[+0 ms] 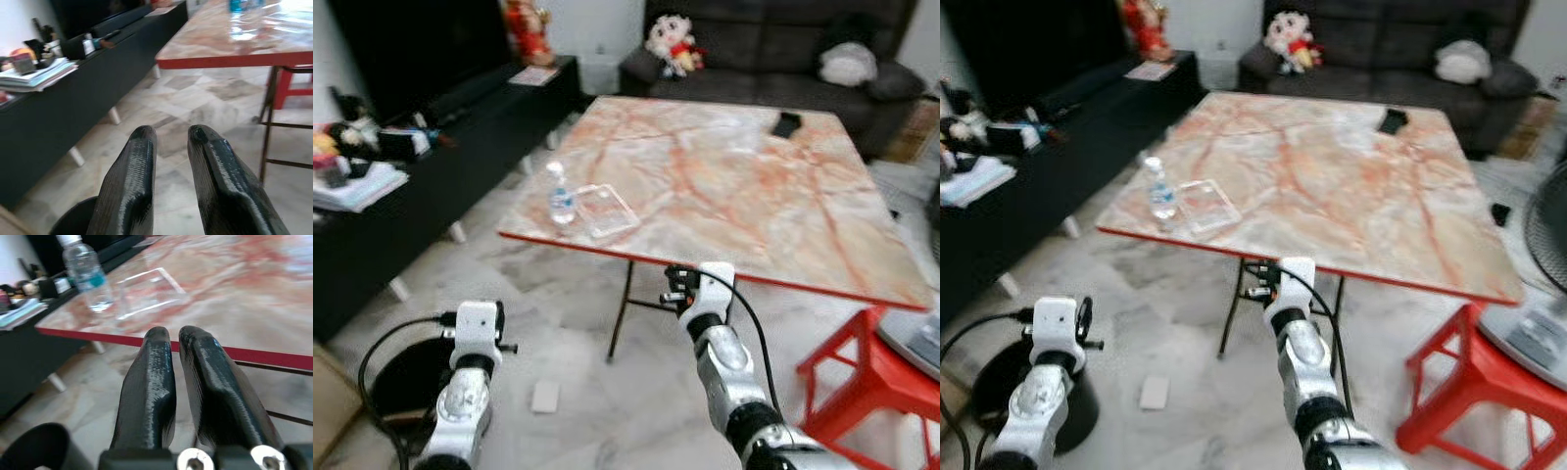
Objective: Picking trash to rubbish bin
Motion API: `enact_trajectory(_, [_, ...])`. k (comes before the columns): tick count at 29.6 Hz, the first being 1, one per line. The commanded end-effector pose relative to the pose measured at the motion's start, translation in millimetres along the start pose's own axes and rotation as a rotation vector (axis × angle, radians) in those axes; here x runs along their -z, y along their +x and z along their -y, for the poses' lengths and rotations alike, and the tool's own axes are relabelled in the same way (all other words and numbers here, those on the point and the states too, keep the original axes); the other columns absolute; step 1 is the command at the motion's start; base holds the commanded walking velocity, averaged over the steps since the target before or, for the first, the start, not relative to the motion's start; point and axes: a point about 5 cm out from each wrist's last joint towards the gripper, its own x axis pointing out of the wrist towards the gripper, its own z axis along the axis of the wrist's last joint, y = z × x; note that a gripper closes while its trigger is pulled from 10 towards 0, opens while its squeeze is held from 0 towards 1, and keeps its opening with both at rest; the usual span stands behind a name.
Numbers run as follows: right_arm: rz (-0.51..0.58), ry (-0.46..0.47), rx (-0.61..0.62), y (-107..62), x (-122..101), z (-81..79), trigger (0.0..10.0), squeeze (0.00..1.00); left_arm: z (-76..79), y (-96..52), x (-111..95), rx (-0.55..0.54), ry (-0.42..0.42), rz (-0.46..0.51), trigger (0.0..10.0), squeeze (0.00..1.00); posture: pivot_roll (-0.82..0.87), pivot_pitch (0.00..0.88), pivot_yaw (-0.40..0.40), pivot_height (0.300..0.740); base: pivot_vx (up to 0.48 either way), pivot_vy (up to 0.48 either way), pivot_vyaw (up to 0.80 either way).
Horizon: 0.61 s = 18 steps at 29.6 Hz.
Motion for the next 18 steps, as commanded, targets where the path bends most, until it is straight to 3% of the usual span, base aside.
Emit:
enact_trajectory(1, [0.025,0.005,0.004,4.1,-8.2,1.2,10.0,0.0,2.1,3.8,-6.1,0.003,0.003,0.018,10.0,0.0,0.03,0.0,0.005,0.74,0.33,0.0,0.0])
enact_trajectory(18, [0.028,-0.01,0.021,5.0,-10.5,3.8,10.0,0.0,5.2,7.7,-11.2,0.015,-0.001,0.029,10.0,0.0,0.03,0.0,0.008,0.74,0.331,0.0,0.0])
